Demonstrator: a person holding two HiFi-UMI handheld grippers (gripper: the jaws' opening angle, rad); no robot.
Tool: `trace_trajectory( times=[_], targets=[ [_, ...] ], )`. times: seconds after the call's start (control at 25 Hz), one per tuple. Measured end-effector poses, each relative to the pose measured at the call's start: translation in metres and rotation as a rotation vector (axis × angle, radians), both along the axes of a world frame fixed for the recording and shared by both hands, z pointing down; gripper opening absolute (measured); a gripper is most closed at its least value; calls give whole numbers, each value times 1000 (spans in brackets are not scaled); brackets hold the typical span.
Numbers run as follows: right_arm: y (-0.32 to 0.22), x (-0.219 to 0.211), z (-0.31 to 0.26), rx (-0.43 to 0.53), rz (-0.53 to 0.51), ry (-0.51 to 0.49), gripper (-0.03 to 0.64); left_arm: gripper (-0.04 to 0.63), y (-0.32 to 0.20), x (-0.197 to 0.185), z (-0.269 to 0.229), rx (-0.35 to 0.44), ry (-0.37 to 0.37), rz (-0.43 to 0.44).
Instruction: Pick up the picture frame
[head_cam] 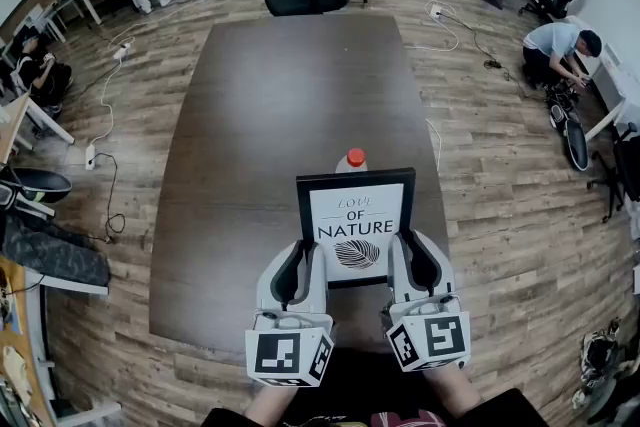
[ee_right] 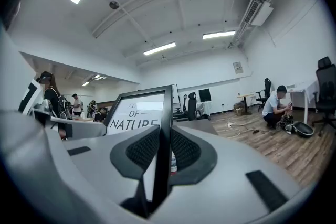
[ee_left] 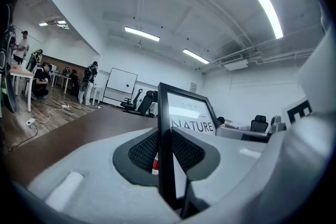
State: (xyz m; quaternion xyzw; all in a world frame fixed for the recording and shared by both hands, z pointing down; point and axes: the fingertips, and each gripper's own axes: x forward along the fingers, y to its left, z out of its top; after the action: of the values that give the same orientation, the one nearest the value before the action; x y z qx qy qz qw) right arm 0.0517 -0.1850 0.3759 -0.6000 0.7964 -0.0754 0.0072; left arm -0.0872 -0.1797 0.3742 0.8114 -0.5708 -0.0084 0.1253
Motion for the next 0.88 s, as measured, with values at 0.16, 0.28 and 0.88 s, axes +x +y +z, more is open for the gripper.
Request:
trace_trajectory(
  times=[0.16,0.28,0.88],
  targets=[
    [6,1,5,-13,11,0,77,78,5,2,4,-5,-13,9],
    [5,-2,8,-28,13,2,77,78,3,-1,8,-17,-28,18],
    [10,-2,9,-37,11,8,77,78,9,-1,9,-22,-26,17]
  ],
)
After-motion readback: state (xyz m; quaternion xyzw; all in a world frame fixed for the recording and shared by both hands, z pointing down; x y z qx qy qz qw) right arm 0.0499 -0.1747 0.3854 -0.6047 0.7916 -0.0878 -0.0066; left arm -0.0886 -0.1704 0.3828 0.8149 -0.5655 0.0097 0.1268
